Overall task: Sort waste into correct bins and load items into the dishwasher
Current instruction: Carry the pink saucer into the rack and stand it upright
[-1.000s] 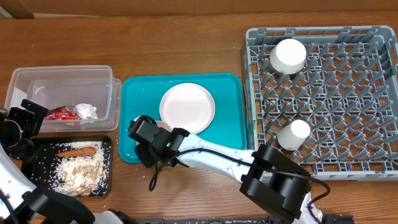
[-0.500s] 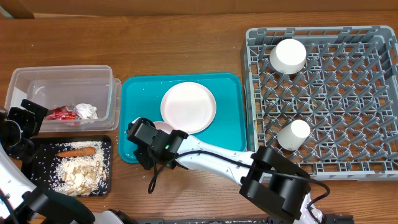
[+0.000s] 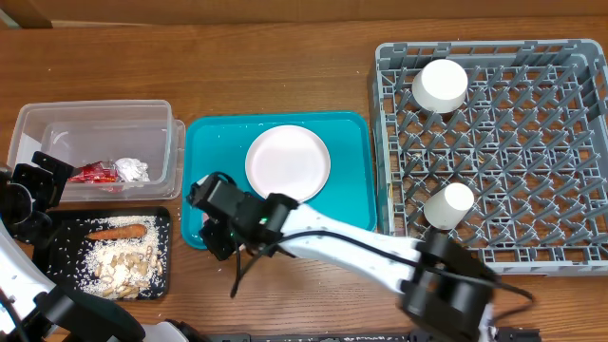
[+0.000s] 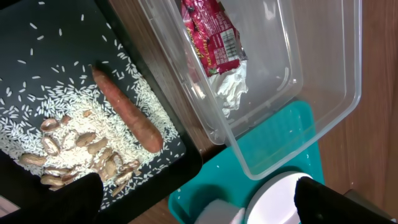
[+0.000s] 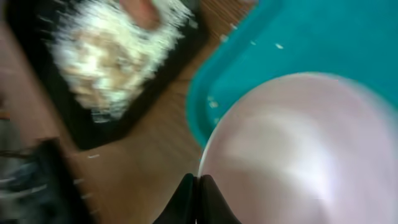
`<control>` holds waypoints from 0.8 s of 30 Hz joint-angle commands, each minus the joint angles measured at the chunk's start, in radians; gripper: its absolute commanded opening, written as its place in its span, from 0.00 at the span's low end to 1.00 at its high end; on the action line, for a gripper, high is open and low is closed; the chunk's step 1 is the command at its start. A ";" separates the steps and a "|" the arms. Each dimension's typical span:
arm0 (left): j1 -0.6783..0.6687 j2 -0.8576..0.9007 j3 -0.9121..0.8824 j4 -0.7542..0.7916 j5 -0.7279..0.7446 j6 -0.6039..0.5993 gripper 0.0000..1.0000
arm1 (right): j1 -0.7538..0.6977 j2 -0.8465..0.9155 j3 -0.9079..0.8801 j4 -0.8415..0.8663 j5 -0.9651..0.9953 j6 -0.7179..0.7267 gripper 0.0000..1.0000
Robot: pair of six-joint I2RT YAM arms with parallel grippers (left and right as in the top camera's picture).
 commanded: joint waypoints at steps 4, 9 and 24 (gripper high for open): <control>-0.002 -0.016 0.017 0.001 -0.007 -0.007 1.00 | -0.117 -0.326 0.042 -0.088 -0.103 0.003 0.04; -0.002 -0.016 0.017 0.001 -0.007 -0.007 1.00 | -0.380 -0.489 0.041 -0.202 -0.348 -0.014 0.04; -0.002 -0.016 0.017 0.001 -0.007 -0.007 1.00 | -1.368 -0.409 -0.045 -0.543 -1.206 -0.446 0.04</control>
